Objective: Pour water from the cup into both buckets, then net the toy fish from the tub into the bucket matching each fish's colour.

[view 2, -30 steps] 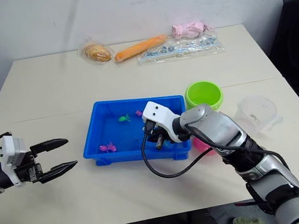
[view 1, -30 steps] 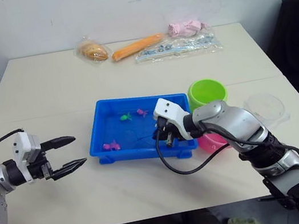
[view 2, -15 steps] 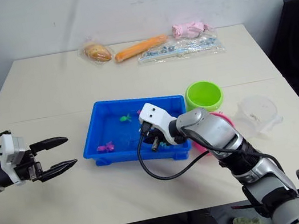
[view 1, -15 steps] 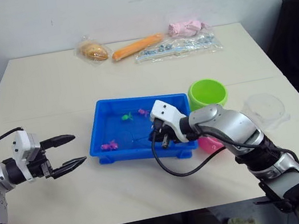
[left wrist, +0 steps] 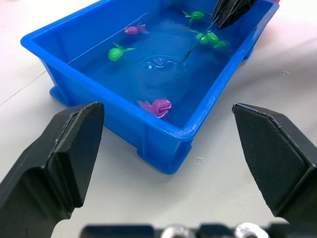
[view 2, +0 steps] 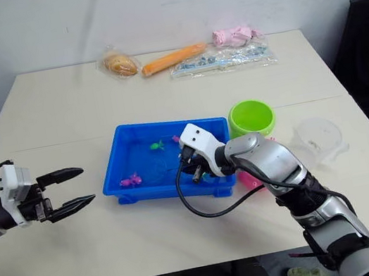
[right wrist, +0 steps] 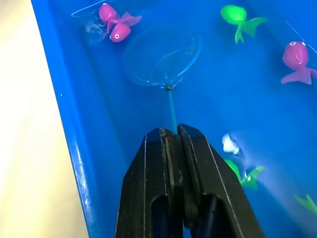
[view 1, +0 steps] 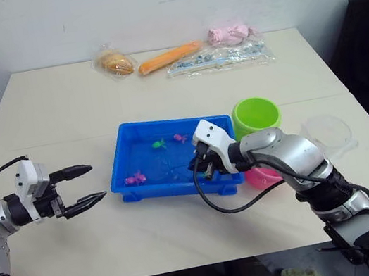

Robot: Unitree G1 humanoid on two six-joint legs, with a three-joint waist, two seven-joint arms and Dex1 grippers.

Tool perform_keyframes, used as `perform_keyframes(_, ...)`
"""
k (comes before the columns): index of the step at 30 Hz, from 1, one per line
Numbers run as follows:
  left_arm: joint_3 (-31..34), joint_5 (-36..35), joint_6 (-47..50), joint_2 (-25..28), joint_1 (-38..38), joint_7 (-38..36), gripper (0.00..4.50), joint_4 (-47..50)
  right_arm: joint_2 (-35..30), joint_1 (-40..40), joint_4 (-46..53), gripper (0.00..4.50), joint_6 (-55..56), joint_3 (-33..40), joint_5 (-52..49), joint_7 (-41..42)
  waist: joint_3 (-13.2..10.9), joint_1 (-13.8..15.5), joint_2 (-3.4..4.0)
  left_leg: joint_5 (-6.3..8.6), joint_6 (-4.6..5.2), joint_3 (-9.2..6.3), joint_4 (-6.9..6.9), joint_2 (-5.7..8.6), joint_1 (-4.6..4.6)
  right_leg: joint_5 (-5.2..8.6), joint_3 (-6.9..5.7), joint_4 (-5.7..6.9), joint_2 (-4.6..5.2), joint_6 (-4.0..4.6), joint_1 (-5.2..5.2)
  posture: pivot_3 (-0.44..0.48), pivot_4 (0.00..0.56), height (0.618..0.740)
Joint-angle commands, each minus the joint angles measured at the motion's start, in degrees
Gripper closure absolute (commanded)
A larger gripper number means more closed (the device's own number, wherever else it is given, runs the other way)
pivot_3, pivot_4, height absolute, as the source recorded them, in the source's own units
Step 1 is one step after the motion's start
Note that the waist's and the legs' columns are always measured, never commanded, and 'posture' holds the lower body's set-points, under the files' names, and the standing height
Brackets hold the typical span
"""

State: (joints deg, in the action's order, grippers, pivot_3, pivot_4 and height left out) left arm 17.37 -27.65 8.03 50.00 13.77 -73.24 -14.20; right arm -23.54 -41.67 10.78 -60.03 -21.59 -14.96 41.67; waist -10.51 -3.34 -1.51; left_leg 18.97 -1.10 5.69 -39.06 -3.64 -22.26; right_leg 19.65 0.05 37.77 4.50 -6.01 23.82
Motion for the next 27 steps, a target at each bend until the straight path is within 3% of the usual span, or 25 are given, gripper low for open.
perform_keyframes(1, 0.39, -0.09, -0.78, -0.02, 0.74, -0.03, 0.04, 0.42, -1.56, -1.33, 0.01, 4.5, 2.01, -2.05, 2.25, -0.16, 0.0, 0.01, 0.0, 0.0, 0.0, 0.0, 0.0, 0.0, 0.0, 0.0, 0.0, 0.0, 0.0, 0.0, 0.0, 0.0, 0.15, 0.74)
perform_keyframes(14, 0.64, -0.17, -0.77, 0.24, 0.21, 0.18, 0.04, 0.96, 4.16, -4.0, -4.32, 4.5, 4.21, -2.25, 2.86, -0.3, 0.0, -0.04, 0.0, 0.0, 0.0, 0.0, 0.0, 0.0, 0.0, 0.0, 0.0, 0.01, 0.0, 0.0, 0.0, 0.0, 0.15, 0.74)
perform_keyframes(27, 0.92, -0.24, -0.92, 0.29, -0.01, 0.31, 0.04, 0.84, 4.55, -3.39, -4.44, 4.5, 4.07, -0.44, 2.02, -0.24, 0.0, -0.09, 0.0, 0.0, 0.0, 0.0, 0.0, -0.02, 0.0, 0.0, -0.01, 0.01, 0.01, 0.0, 0.0, 0.0, 0.15, 0.74)
